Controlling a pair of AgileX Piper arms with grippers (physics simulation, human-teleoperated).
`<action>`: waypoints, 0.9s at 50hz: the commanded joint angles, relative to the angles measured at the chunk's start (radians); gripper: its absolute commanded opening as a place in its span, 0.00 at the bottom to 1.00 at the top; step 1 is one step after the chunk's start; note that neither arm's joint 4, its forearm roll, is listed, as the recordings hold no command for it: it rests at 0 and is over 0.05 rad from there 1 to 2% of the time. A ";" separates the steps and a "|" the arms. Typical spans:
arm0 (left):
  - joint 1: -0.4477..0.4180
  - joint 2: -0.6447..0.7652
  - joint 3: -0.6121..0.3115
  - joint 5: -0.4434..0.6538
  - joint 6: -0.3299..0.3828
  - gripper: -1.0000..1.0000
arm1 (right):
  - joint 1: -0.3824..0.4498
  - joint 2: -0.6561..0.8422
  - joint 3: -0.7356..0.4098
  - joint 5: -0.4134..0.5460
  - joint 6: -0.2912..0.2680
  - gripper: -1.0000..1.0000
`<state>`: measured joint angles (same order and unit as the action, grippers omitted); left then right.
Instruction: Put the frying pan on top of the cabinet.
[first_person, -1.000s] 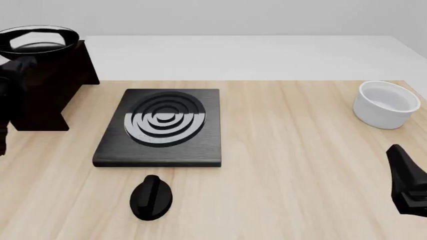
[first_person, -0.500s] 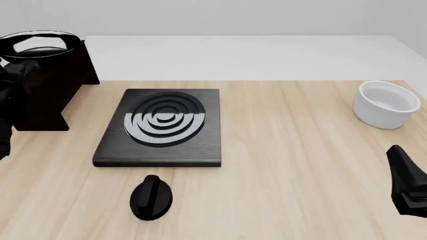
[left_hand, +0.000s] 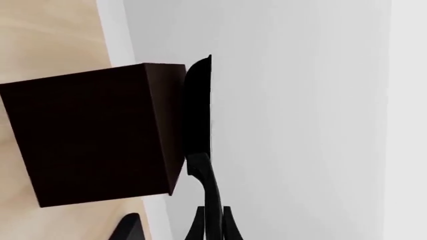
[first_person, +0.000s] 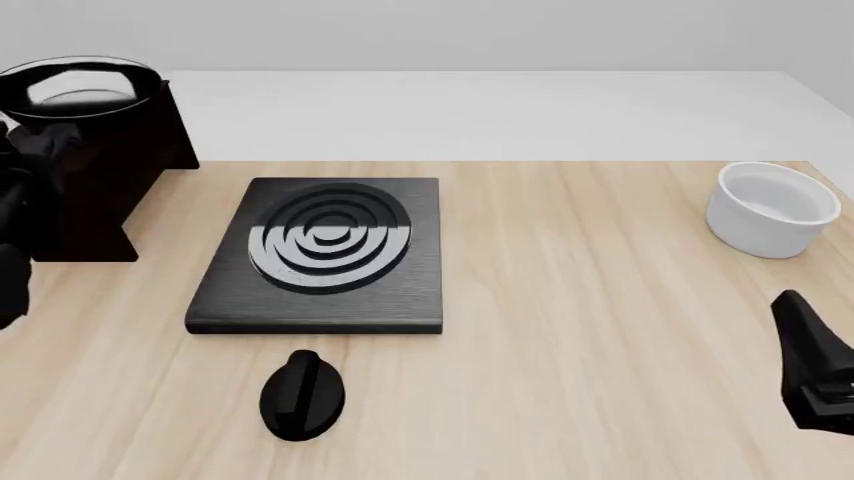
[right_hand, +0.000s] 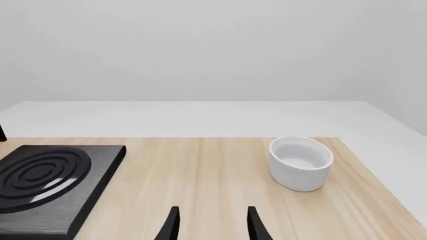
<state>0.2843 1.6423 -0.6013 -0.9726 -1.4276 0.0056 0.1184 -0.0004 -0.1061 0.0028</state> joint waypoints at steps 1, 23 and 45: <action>0.004 0.021 -0.006 -0.012 0.013 0.00 | 0.001 0.014 0.000 -0.013 -0.003 1.00; 0.012 0.002 0.006 0.016 0.050 1.00 | 0.001 -0.014 0.000 0.014 -0.005 1.00; 0.033 -0.044 0.037 0.039 0.074 1.00 | 0.006 0.019 0.000 -0.014 -0.014 1.00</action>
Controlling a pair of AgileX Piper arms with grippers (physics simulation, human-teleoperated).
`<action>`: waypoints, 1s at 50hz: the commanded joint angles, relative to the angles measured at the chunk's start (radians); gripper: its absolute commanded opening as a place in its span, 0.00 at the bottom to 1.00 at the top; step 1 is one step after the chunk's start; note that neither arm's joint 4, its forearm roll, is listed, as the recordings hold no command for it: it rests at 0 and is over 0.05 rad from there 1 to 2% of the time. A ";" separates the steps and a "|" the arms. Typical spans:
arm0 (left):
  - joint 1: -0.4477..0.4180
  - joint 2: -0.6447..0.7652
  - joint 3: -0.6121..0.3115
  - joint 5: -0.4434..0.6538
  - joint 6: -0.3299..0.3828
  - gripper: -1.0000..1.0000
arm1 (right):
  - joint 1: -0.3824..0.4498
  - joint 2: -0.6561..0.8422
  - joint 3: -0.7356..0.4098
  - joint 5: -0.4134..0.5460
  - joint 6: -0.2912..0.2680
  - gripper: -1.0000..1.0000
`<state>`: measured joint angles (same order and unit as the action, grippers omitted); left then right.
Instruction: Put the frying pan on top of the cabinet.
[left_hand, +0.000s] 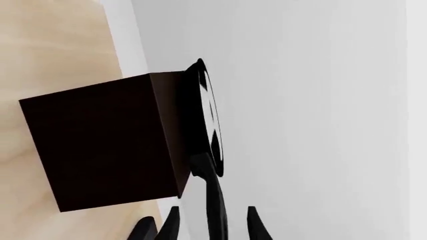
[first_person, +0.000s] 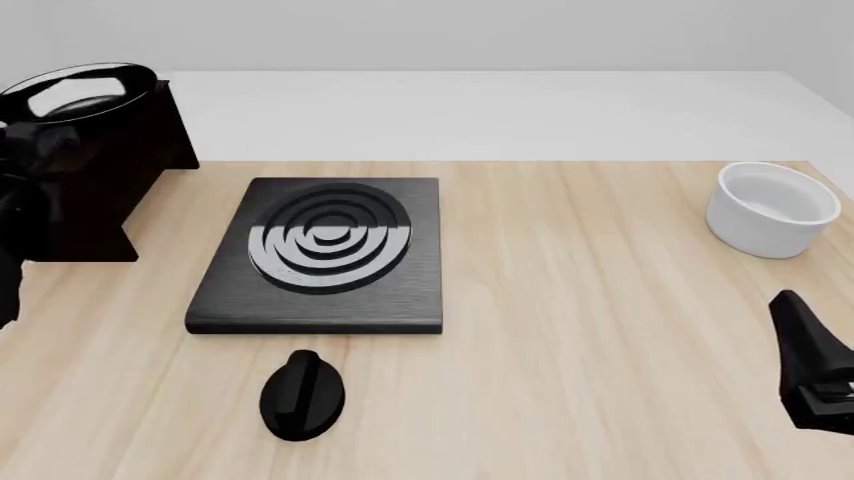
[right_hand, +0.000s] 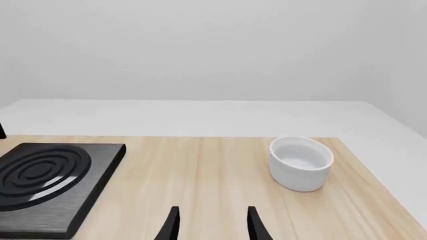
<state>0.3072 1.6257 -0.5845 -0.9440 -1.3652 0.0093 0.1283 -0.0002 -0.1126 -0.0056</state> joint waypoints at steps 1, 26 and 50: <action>0.011 -0.031 0.023 0.011 0.012 1.00 | 0.003 0.009 0.000 -0.007 -0.005 1.00; -0.012 -0.245 0.178 0.036 0.041 1.00 | 0.004 -0.009 0.000 0.007 -0.010 1.00; 0.075 -0.498 0.282 0.148 0.093 1.00 | 0.004 -0.011 -0.001 0.007 -0.009 1.00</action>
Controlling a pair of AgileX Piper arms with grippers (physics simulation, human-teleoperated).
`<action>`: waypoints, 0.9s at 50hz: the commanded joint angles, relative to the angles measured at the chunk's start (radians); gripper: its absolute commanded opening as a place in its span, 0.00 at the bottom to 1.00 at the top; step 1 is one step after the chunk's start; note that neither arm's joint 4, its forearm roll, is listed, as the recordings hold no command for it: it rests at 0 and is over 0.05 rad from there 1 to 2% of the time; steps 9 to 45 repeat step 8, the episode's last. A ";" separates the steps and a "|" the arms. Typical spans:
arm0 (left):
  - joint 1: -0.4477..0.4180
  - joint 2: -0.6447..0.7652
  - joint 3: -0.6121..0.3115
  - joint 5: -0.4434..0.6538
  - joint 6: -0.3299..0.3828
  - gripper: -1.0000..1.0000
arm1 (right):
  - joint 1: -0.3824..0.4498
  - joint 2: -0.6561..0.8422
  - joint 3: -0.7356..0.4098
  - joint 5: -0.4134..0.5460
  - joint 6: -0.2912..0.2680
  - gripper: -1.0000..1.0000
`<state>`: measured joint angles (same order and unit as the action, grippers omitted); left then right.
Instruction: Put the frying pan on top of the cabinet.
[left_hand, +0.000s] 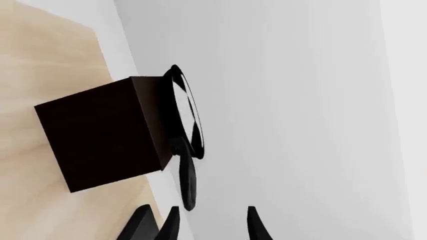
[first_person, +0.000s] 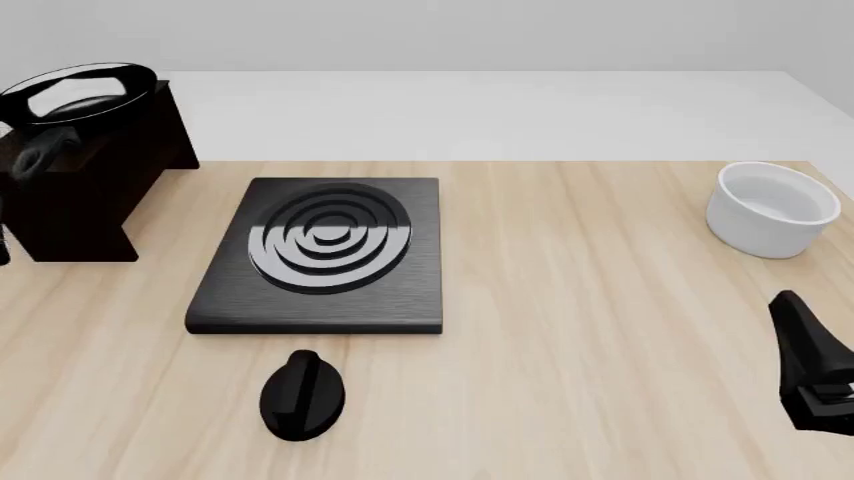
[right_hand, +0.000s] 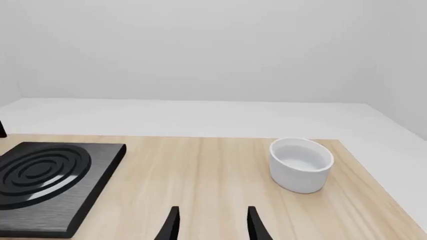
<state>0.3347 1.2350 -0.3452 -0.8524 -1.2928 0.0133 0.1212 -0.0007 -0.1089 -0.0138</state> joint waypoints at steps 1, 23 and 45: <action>0.047 -0.120 0.050 0.057 0.018 1.00 | -0.001 -0.006 0.000 0.005 0.000 1.00; 0.065 -0.259 0.089 0.146 0.032 1.00 | 0.002 -0.016 0.000 0.014 -0.002 1.00; 0.065 -0.259 0.089 0.146 0.032 1.00 | 0.002 -0.016 0.000 0.014 -0.002 1.00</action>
